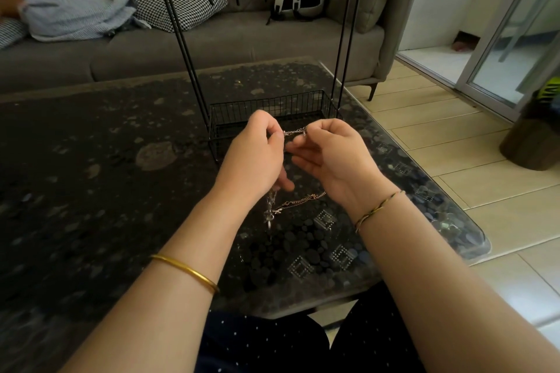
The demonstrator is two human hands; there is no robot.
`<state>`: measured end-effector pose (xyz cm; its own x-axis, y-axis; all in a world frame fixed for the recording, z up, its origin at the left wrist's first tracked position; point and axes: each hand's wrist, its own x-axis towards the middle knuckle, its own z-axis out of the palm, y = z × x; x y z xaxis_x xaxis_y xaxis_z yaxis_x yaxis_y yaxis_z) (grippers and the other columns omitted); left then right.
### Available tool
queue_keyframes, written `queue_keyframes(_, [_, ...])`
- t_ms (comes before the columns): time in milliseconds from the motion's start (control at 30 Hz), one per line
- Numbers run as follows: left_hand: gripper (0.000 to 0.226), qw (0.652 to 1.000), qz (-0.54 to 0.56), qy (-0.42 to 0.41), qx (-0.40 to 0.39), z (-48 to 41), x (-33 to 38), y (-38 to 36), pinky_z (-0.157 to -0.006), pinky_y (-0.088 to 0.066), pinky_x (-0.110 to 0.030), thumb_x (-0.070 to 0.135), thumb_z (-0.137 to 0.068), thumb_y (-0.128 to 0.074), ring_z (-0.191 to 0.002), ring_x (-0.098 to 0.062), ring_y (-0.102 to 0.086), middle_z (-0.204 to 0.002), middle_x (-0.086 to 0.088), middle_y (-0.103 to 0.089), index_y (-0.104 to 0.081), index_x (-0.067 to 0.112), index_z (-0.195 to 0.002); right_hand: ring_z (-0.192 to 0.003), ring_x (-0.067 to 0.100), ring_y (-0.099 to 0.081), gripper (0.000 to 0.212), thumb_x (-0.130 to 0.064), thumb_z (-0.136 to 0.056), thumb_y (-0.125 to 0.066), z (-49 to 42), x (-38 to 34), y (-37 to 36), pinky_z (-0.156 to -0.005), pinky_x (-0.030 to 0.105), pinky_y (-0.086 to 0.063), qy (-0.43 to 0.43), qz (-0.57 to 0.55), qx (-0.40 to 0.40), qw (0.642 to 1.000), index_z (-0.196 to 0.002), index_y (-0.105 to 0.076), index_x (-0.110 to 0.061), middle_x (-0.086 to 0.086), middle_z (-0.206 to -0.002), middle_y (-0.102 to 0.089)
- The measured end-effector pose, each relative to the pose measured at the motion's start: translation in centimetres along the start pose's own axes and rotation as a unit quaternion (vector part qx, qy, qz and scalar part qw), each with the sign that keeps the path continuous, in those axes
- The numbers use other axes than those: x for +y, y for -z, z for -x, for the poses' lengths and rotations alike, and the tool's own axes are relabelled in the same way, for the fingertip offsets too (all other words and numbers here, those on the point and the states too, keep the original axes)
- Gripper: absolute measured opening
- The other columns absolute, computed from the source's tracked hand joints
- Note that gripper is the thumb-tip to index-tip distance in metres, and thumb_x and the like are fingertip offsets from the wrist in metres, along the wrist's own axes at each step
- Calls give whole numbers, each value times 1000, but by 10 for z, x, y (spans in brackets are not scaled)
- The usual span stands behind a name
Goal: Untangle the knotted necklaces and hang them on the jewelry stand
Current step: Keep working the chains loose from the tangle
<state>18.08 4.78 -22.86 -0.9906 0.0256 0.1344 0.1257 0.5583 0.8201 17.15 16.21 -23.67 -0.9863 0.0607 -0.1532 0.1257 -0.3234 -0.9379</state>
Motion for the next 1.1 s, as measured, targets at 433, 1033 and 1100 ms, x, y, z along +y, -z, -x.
queue_keyframes(433, [11,985,136,99,36,-9,-8,5,-82,-56,-32,12,-96,-51,-94,-13,-61,-97,-1,-61,-57,18,-88,-48,11,-39,11,-11,-94,-50,0,-2,0,-58,28,-42,-22,88,23,996,-84,-55,-11,-6,-47,-38])
queue_keyframes(1033, [11,970,202,117,62,-12,-7,9,-79,-54,-33,14,-96,-51,-70,-11,-54,-71,3,-51,-57,17,-88,-41,7,-40,12,-4,-91,-54,0,-9,4,-46,23,-50,-38,-122,80,989,-80,-56,-7,-1,-52,-40])
queue_keyframes(1100, [9,975,179,107,77,-12,-6,9,-81,-55,-33,15,-97,-50,-73,-10,-54,-80,3,-53,-57,17,-92,-36,5,-32,11,-8,-92,-54,1,-8,7,-34,17,-32,-31,-34,76,996,-82,-56,-10,-2,-57,-38])
